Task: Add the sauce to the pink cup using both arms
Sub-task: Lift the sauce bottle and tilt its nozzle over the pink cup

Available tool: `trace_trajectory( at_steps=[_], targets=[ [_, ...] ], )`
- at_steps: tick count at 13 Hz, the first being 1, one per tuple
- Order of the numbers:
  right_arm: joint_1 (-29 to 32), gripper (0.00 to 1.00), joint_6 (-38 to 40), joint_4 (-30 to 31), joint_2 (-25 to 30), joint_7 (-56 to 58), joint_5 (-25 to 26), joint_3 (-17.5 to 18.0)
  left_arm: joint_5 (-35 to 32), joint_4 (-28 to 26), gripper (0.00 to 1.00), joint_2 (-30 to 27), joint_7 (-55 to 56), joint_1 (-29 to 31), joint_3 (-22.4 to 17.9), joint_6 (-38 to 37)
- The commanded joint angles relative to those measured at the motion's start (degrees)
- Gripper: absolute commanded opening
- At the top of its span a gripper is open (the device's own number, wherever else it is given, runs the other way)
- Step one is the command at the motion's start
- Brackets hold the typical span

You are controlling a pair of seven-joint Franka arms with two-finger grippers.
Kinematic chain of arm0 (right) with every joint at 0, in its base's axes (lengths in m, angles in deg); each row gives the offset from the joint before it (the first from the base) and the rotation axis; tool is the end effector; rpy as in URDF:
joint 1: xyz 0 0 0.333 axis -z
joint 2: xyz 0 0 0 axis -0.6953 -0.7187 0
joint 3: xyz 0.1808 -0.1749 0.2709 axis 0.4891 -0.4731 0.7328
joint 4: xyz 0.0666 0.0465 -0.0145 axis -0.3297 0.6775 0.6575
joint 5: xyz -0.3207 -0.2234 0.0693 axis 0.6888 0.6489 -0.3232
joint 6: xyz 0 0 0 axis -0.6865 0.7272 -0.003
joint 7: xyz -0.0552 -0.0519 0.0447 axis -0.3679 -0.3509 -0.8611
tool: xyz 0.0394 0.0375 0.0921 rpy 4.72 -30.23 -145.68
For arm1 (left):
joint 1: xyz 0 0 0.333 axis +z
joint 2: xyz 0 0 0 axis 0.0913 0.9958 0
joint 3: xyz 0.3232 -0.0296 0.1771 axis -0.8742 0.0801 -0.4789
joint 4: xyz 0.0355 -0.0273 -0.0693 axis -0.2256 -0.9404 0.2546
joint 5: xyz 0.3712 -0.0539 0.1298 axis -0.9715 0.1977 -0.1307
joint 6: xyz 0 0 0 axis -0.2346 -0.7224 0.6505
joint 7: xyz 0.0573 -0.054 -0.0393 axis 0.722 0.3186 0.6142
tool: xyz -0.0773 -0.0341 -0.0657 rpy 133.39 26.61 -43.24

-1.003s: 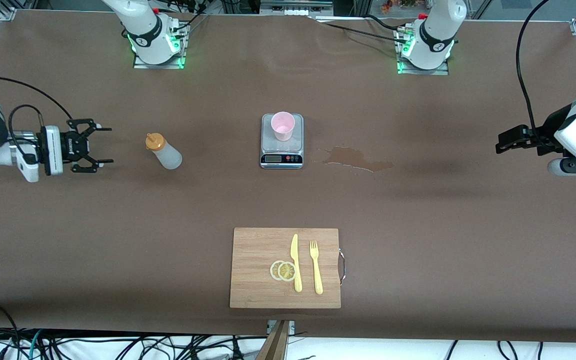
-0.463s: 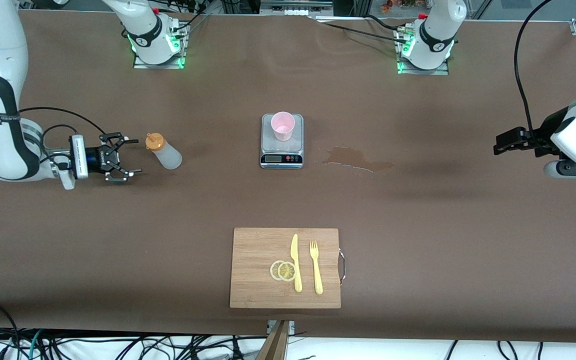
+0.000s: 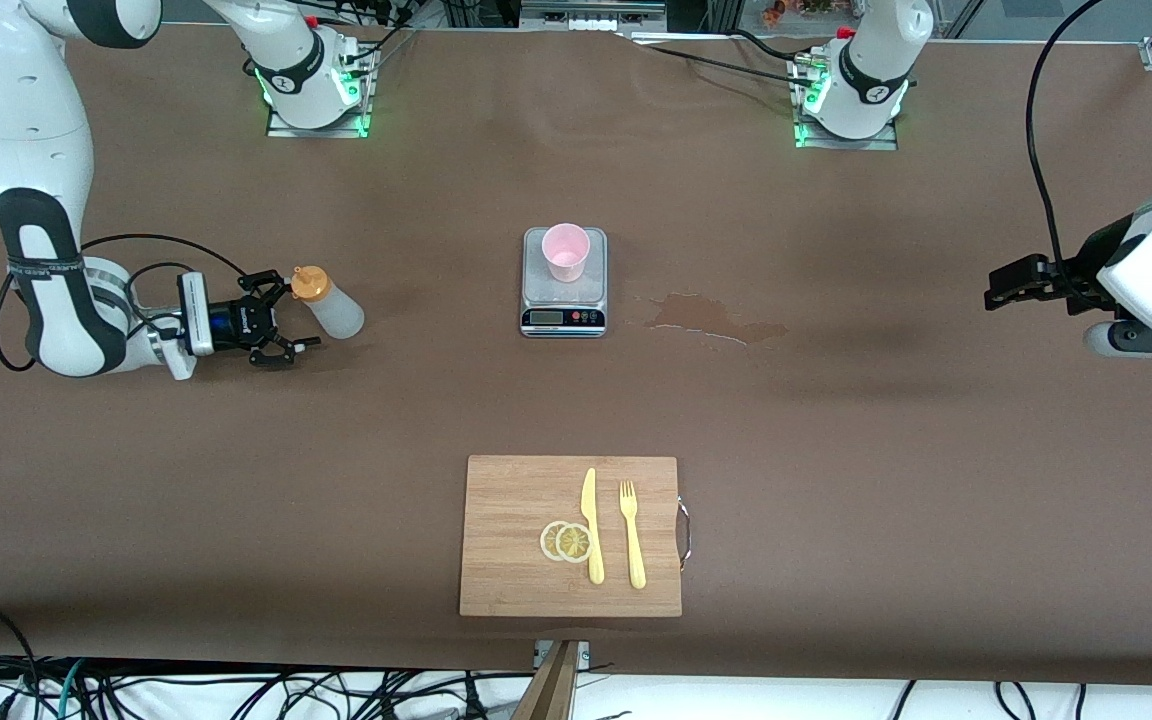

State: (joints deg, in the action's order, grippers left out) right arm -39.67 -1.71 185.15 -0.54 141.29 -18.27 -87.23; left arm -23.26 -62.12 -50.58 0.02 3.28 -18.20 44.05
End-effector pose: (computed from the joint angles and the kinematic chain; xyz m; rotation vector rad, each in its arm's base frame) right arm 0.5676 -0.0500 0.1533 -1.2201 -1.3928 -0.8119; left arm 0.6188 -0.0136 0.6137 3.0913 -0.0118 -0.1824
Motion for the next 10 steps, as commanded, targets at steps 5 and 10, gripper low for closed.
trace_trajectory(
  at_steps=[5, 10],
  targets=[
    [0.6, 0.26, 4.0, -1.2, -3.2, 1.9, -2.8, 1.4, -0.8, 1.9, 1.00, 0.9, -1.0, 0.1, 0.0, -1.2],
    [-1.3, 0.23, 4.1, -1.3, 2.3, -7.7, -2.6, 1.6, -0.7, 2.0, 1.00, 0.9, -0.9, 0.1, 0.1, -1.2]
  ],
)
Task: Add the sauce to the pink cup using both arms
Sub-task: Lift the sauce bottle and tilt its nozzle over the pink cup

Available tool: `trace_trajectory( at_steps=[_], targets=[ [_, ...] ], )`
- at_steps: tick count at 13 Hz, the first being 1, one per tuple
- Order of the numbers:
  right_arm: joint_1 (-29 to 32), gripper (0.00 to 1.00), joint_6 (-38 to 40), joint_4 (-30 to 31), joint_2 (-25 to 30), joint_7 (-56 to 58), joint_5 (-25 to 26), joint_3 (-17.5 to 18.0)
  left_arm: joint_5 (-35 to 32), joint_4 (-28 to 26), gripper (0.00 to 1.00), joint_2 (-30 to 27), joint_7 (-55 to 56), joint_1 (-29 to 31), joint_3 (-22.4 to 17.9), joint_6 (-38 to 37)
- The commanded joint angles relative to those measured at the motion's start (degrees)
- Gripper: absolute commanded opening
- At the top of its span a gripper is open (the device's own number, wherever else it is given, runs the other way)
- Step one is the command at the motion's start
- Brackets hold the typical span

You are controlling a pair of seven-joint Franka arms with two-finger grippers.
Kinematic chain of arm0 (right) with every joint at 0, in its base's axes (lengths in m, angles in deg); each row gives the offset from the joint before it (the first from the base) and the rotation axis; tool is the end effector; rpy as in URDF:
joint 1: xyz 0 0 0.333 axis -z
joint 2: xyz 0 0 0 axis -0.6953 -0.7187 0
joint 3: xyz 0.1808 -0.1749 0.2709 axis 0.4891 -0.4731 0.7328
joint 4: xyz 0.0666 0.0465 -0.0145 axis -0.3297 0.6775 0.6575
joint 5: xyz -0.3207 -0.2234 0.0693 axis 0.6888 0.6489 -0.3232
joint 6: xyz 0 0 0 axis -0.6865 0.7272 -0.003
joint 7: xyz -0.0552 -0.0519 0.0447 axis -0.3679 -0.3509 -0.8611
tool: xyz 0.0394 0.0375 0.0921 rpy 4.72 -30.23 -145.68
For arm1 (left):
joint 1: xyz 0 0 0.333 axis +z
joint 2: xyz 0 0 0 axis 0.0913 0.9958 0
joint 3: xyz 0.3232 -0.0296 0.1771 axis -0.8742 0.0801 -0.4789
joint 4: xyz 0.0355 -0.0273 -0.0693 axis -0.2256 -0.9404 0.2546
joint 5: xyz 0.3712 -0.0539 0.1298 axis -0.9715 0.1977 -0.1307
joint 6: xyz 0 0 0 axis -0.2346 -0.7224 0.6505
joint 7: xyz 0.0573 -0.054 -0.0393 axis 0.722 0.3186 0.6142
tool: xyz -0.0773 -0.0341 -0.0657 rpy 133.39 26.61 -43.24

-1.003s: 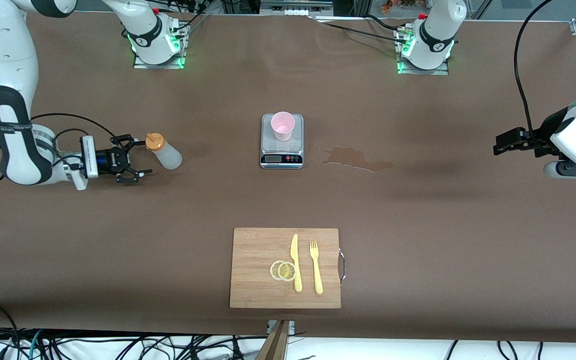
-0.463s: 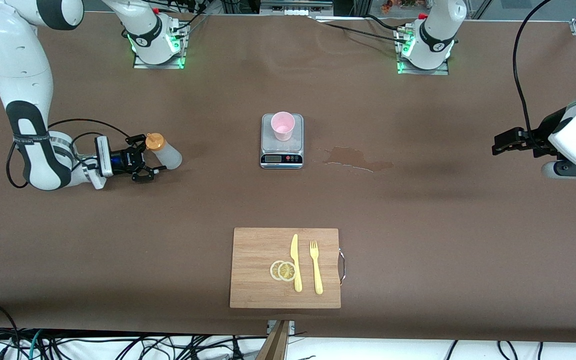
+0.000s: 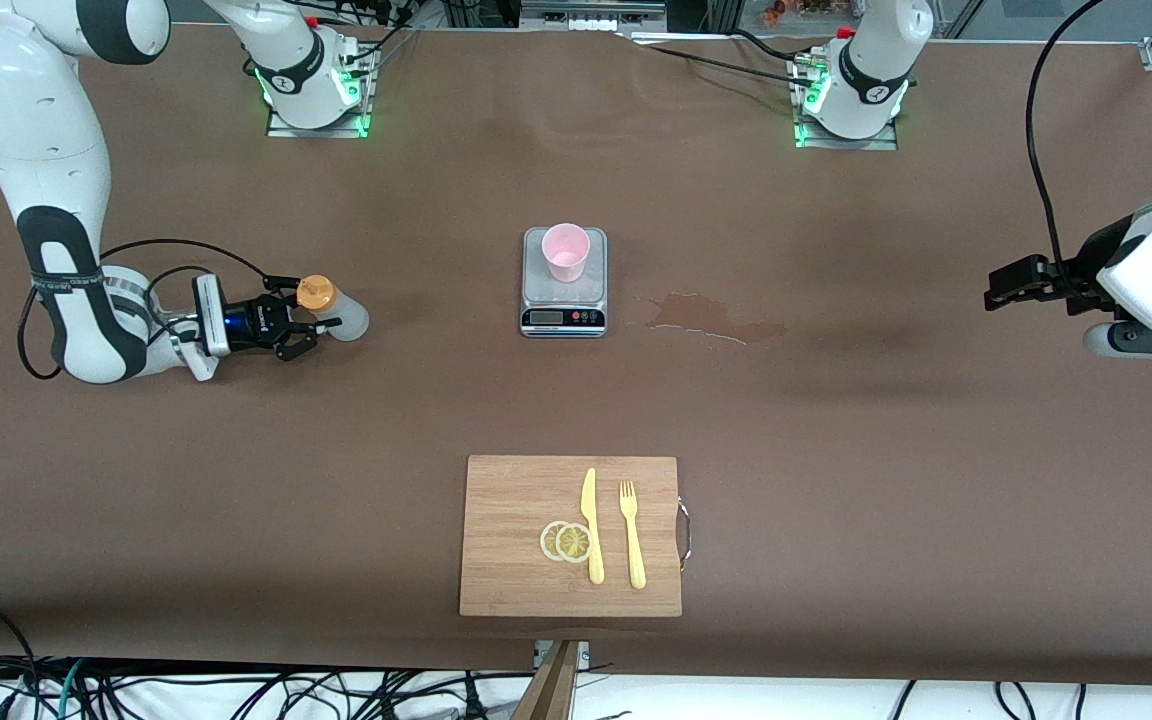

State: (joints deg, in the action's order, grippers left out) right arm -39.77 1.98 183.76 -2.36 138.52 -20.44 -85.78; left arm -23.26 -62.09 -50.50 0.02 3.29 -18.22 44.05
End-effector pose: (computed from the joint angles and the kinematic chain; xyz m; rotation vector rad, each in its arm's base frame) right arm 0.5716 -0.0291 0.1484 -1.1733 -1.3029 -0.8053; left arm 0.6193 -0.0134 0.6131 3.0913 -0.0110 -0.1837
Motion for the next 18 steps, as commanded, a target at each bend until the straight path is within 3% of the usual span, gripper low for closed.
trace_trajectory(
  at_steps=[1, 4, 8, 12, 15, 18],
  targets=[
    [-2.5, 0.23, -1.3, 0.2, 7.0, -7.4, 0.2, -0.1, -0.6, 1.9, 1.00, 0.8, -0.8, 0.1, 0.1, -1.2],
    [-8.8, 0.23, -11.3, 0.9, 16.4, -15.6, 7.5, 0.0, -0.6, 1.8, 1.00, 0.8, -0.8, 0.0, 0.1, -1.2],
    [-19.2, 0.23, -21.0, 0.9, 24.7, -31.1, 18.5, 0.0, -0.5, 1.9, 1.00, 0.8, -0.6, 0.2, 0.1, -1.2],
    [-28.6, 0.23, -28.4, 1.0, 27.9, -45.1, 31.1, 0.2, -1.0, 1.9, 1.00, 0.8, -0.6, 0.1, 0.1, -1.2],
    [-35.2, 0.23, -31.4, 0.8, 28.8, -56.5, 37.4, 0.3, -1.1, 1.9, 1.00, 0.8, -0.7, 0.1, 0.1, -1.2],
    [-43.5, 0.24, -34.3, 0.8, 29.2, -73.7, 49.5, 0.4, -1.1, 1.9, 1.00, 0.8, -0.7, -0.1, 0.1, -1.2]
  ],
)
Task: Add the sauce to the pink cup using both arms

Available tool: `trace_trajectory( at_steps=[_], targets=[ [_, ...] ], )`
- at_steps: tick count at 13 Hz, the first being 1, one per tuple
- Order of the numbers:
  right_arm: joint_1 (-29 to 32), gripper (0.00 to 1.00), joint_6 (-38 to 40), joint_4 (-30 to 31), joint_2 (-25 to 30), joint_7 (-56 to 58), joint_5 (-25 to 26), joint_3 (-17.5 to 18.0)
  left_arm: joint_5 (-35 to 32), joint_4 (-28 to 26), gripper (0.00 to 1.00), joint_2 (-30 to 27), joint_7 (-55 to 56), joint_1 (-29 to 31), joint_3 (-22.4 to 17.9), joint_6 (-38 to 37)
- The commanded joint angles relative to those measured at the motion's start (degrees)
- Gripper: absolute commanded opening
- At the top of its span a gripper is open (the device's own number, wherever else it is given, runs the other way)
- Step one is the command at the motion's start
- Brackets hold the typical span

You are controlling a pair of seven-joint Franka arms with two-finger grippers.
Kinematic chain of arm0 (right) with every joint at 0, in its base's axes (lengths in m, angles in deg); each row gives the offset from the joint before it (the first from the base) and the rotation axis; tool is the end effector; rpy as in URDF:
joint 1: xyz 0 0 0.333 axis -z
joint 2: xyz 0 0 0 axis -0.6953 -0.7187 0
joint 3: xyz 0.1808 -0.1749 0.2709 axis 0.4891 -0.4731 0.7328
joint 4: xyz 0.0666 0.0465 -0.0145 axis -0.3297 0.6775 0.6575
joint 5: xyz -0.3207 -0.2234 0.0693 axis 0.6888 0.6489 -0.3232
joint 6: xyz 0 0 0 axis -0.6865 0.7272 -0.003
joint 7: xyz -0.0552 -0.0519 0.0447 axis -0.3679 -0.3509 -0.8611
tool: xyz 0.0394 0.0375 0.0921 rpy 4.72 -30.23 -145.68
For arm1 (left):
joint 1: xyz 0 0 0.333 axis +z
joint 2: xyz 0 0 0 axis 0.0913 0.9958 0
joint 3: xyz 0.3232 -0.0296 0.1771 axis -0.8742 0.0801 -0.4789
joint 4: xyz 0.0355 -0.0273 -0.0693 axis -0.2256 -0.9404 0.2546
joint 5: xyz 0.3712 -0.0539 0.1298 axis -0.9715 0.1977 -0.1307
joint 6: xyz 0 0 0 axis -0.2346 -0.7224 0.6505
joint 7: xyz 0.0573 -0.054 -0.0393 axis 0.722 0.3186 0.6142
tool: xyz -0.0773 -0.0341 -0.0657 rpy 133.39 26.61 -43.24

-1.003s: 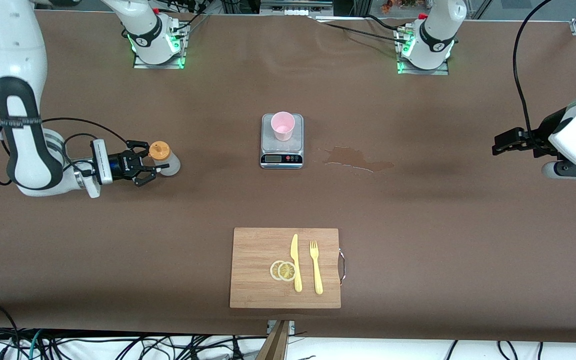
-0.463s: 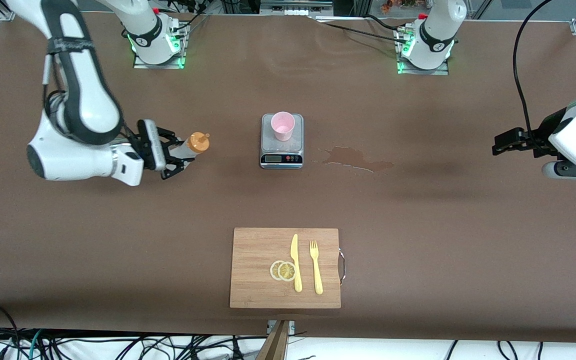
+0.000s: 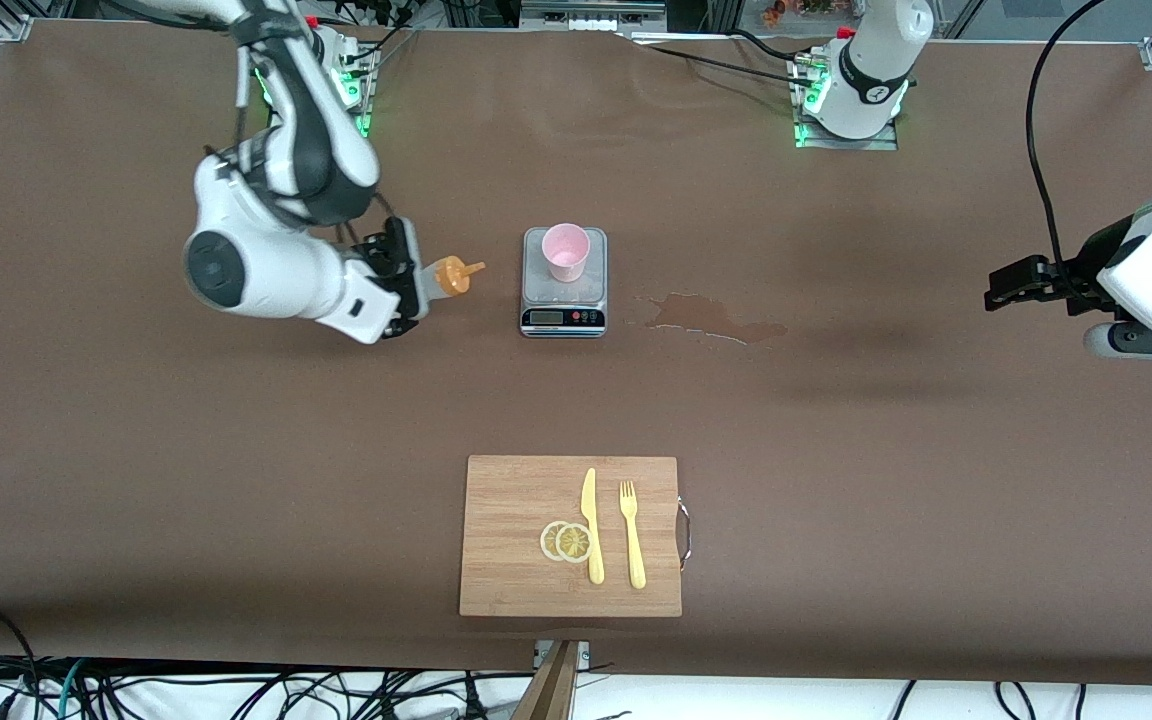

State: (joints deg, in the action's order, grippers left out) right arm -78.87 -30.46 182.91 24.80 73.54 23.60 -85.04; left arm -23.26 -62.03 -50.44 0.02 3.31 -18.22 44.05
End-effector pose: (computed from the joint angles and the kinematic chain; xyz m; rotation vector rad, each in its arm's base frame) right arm 0.5527 0.2938 0.3970 -1.8457 -2.0921 0.1141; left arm 0.6196 -0.0131 0.6130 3.0913 -0.0104 -0.1837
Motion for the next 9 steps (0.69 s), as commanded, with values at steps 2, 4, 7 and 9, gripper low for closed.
trace_trajectory(
  at_steps=[2, 4, 7, 9],
  targets=[
    [-8.9, 0.24, -2.6, 1.7, 1.7, -17.7, 10.2, -0.3, -1.1, 1.9, 1.00, 0.7, -0.8, 0.1, 0.1, -1.2],
    [-11.3, 0.24, -2.5, 1.8, 1.4, -24.0, 15.7, -0.2, -1.1, 1.9, 1.00, 0.7, -0.8, 0.1, 0.1, -1.2],
    [-15.6, 0.24, -1.9, 1.8, 1.1, -29.8, 21.6, -0.2, -1.0, 1.9, 1.00, 0.7, -0.8, 0.1, 0.1, -1.2],
    [-18.3, 0.25, -1.3, 1.8, 1.0, -33.9, 24.3, -0.3, -1.0, 1.9, 1.00, 0.7, -0.9, 0.2, 0.0, -1.2]
  ],
)
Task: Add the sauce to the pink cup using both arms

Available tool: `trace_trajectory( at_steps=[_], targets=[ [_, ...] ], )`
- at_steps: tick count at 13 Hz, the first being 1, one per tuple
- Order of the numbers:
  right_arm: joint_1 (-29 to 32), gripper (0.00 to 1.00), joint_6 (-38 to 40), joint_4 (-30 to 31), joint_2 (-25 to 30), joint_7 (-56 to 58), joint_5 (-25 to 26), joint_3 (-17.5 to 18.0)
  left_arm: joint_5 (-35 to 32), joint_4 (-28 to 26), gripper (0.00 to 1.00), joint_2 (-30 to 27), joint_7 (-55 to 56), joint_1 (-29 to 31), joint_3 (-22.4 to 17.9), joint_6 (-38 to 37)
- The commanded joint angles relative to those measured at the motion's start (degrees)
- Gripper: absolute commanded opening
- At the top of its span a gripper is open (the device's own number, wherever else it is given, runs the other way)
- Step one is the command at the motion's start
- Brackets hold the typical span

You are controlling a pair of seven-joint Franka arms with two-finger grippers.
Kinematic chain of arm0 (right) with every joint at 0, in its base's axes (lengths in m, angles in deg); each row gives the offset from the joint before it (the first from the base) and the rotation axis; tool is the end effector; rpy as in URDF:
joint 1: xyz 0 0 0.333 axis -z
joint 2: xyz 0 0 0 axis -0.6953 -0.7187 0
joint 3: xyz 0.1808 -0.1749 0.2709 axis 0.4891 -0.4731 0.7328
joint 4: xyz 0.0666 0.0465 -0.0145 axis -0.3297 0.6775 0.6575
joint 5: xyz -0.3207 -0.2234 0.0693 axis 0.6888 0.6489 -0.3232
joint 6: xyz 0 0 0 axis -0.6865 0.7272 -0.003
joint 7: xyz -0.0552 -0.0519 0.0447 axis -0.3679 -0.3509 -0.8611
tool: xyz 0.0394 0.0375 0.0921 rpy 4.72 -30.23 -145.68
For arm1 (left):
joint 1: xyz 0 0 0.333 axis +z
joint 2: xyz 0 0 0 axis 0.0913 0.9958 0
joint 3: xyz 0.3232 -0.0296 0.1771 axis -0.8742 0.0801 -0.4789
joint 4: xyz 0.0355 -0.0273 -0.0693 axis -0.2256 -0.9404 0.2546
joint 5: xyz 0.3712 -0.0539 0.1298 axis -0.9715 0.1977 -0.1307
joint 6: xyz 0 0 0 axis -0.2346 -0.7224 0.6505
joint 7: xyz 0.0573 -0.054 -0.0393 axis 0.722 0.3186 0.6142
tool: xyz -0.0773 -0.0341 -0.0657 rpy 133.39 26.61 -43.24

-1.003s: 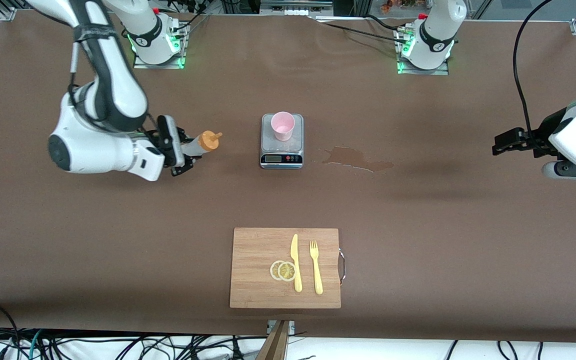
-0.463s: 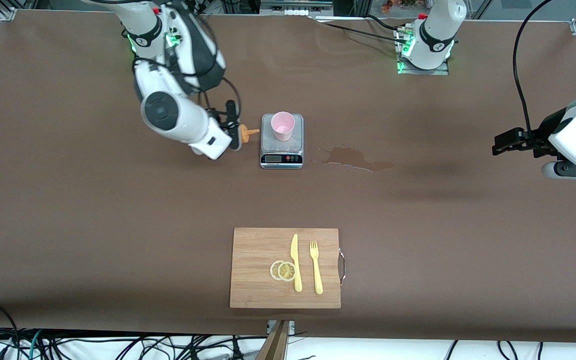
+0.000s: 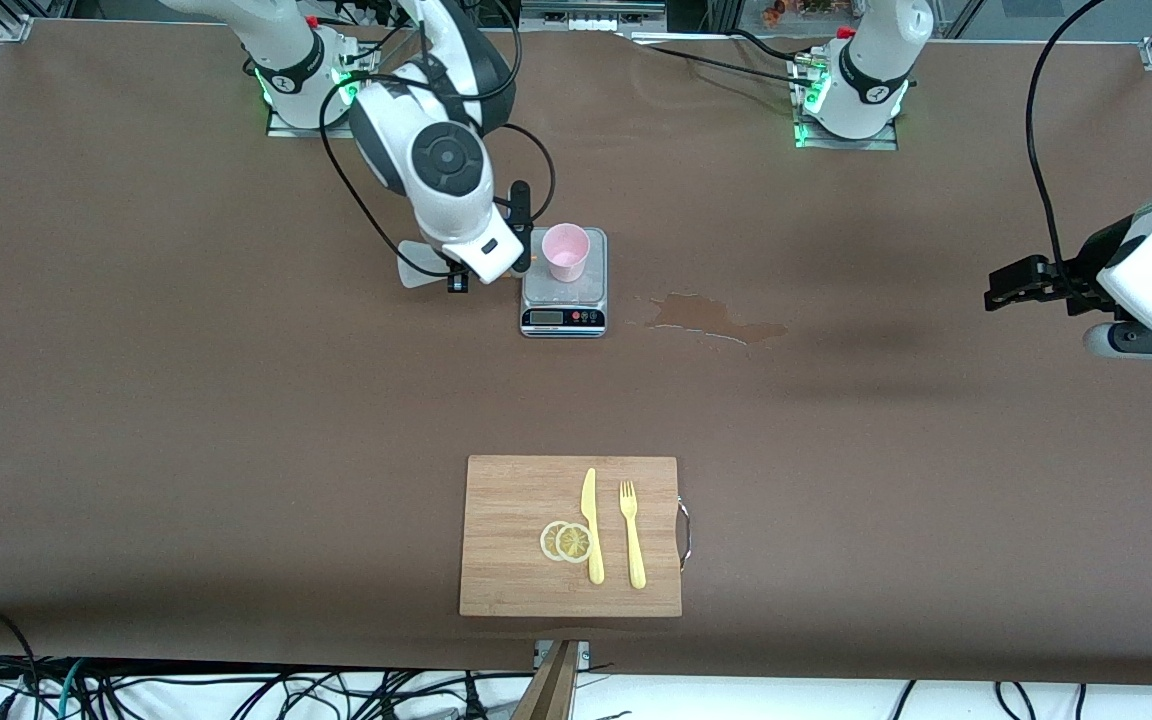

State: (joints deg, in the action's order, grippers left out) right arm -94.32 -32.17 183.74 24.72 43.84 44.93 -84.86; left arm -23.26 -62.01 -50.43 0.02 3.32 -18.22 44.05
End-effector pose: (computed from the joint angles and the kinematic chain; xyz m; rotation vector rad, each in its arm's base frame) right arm 0.4689 0.4097 0.3891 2.1284 2.2228 -0.3620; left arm 0.6197 -0.0130 0.6130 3.0913 -0.0102 -0.1834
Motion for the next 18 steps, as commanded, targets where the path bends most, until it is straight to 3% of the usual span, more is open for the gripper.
trace_trajectory(
  at_steps=[1, 8, 18],
  targets=[
    [-3.5, 0.25, 0.7, 0.9, 1.0, -6.3, 4.8, -0.4, -1.0, 1.8, 1.00, 0.7, -0.9, 0.2, 0.1, -1.2],
    [-11.7, 0.25, 7.7, 0.3, 0.2, -22.4, 15.0, -0.5, -0.8, 1.8, 1.00, 0.7, -0.9, 0.2, 0.0, -1.2],
    [-12.5, 0.26, 7.5, 0.0, 0.1, -25.0, 15.2, -0.5, -0.7, 1.8, 1.00, 0.7, -0.9, 0.2, 0.0, -1.2]
  ],
)
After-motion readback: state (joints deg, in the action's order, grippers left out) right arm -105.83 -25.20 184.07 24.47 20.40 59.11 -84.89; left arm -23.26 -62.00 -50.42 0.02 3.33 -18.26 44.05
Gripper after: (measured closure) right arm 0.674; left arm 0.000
